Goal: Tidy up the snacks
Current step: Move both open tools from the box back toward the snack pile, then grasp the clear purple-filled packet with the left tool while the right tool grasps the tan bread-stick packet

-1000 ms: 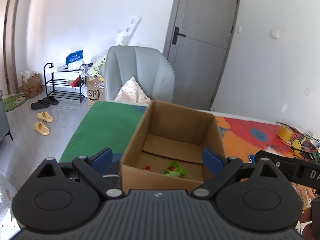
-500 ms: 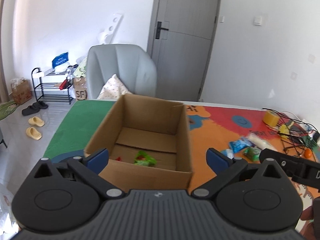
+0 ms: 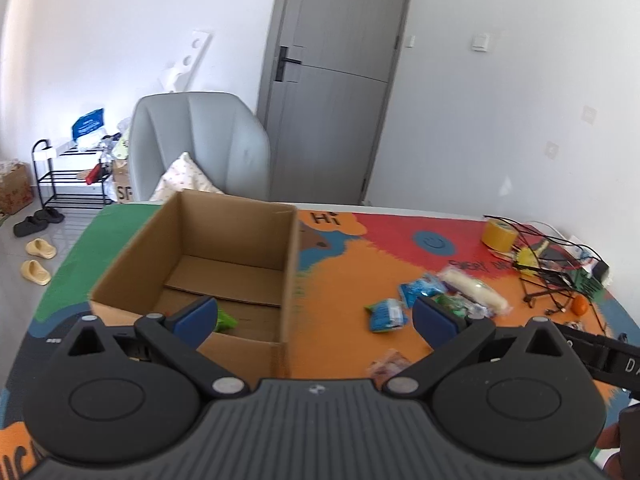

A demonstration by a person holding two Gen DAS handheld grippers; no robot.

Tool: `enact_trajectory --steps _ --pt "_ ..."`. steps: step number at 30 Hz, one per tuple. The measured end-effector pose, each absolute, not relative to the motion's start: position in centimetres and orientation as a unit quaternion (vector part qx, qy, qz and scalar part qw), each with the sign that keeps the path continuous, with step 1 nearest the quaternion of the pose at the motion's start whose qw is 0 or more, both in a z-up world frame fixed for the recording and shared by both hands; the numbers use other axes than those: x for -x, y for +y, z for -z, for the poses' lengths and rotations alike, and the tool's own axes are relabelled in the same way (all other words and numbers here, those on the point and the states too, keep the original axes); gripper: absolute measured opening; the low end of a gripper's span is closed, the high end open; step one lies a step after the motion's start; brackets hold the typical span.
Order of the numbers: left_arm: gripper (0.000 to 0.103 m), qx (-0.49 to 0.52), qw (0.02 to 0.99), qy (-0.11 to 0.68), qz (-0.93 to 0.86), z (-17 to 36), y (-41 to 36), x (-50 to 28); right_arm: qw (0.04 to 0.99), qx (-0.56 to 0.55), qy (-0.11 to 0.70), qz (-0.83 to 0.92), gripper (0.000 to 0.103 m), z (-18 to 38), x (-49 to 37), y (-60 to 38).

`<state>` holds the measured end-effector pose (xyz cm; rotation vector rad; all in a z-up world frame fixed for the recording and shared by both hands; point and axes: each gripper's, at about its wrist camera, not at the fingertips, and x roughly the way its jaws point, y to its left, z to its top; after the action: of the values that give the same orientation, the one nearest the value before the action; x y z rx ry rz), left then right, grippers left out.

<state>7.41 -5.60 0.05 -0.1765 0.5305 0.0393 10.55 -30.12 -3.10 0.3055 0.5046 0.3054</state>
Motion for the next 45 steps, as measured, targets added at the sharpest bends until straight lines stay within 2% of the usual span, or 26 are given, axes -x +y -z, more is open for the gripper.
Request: enact_trajectory --steps 22,25,27,29,36,40,45 --pt "0.101 0.063 0.952 0.295 0.043 3.4 -11.8 -10.1 0.948 -0.158 0.266 -0.079 0.102 7.1 -11.8 -36.4" --pt "0.099 0.059 0.951 0.300 0.047 4.1 -12.3 -10.7 0.946 -0.163 0.270 -0.071 0.095 7.9 -12.3 -37.0" --pt "0.098 0.057 0.949 0.305 0.046 4.6 -12.6 -11.1 0.945 -0.165 0.273 -0.065 0.087 8.3 -12.7 -37.3" --pt "0.093 0.055 0.948 0.309 0.045 5.1 -12.9 -11.6 0.944 -0.167 0.278 -0.065 0.079 8.8 -13.1 -37.5" --pt "0.078 0.053 0.941 0.331 0.044 7.1 -13.4 -13.1 0.936 -0.174 0.299 -0.062 0.063 10.3 -14.6 -38.0" --pt "0.069 0.054 0.937 0.341 0.043 8.1 -13.6 -13.9 0.933 -0.176 0.307 -0.065 0.057 11.0 -15.3 -38.1" --pt "0.067 0.055 0.932 0.357 0.037 9.4 -13.6 -14.8 0.929 -0.180 0.317 -0.070 0.051 11.7 -16.0 -38.0"
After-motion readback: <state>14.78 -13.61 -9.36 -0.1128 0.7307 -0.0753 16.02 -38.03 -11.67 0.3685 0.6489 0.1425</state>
